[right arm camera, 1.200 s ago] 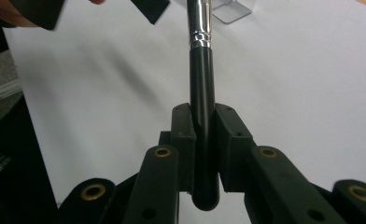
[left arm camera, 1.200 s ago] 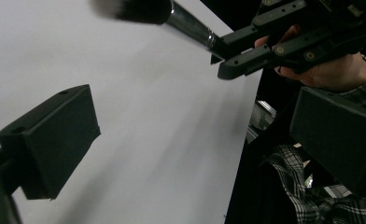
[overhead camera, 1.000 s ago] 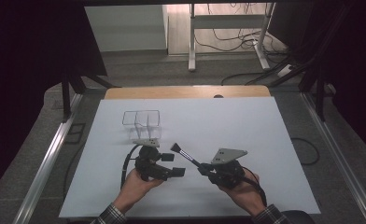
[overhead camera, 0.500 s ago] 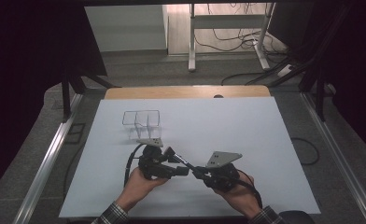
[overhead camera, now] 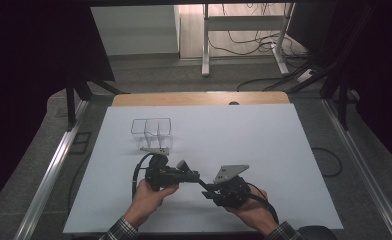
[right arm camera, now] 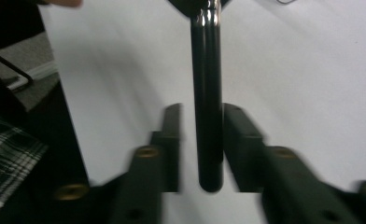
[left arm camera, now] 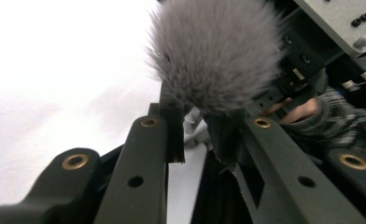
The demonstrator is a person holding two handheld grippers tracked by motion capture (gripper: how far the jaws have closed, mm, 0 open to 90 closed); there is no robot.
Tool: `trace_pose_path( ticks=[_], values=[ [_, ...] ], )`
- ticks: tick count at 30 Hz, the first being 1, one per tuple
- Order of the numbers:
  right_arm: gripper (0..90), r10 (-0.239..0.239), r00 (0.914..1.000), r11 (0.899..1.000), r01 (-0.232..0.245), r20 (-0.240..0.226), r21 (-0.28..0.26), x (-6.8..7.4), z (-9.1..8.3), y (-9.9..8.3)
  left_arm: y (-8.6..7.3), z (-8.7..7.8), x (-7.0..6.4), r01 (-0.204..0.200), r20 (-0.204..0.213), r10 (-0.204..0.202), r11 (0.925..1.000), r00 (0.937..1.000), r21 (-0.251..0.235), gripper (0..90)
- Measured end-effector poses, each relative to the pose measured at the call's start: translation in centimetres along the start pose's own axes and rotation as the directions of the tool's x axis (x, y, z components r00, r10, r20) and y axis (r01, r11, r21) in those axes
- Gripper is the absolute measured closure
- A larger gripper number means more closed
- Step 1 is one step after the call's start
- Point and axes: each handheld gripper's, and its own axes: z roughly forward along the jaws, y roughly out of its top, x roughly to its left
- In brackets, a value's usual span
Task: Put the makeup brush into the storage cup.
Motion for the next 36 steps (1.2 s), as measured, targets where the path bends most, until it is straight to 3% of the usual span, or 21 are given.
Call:
trace_pose_path(
  ticks=[1,3,9,26,36],
  values=[
    [52.0,-0.006,0.9997,1.0,0.006,0.022,-0.002,0.0,0.1,-0.1,0.0,-0.1,-0.1,-0.003,-0.011,0.003,1.0,0.9999,0.003,77.2],
    [39.6,-0.004,0.9994,1.0,0.004,0.036,-0.001,-0.2,0.2,-0.1,0.1,-0.4,-0.1,-0.005,-0.035,0.005,1.0,0.9994,-0.001,77.2],
    [24.1,0.035,0.9988,0.999,-0.035,0.034,-0.008,-1.0,0.3,-0.4,0.1,-0.8,-0.1,-0.009,-0.081,0.009,1.0,0.9967,0.002,77.1],
    [16.6,0.084,0.9963,0.996,-0.084,0.02,-0.001,-2.2,0.1,-1.4,0.1,-1.8,-0.3,-0.047,-0.17,0.049,0.9988,0.9842,0.015,77.1],
    [14.4,0.095,0.9951,0.995,-0.095,0.028,-0.002,-2.8,-0.3,-1.9,0.2,-2.6,-0.4,-0.074,-0.228,0.077,0.997,0.9706,0.021,77.0]
  ],
)
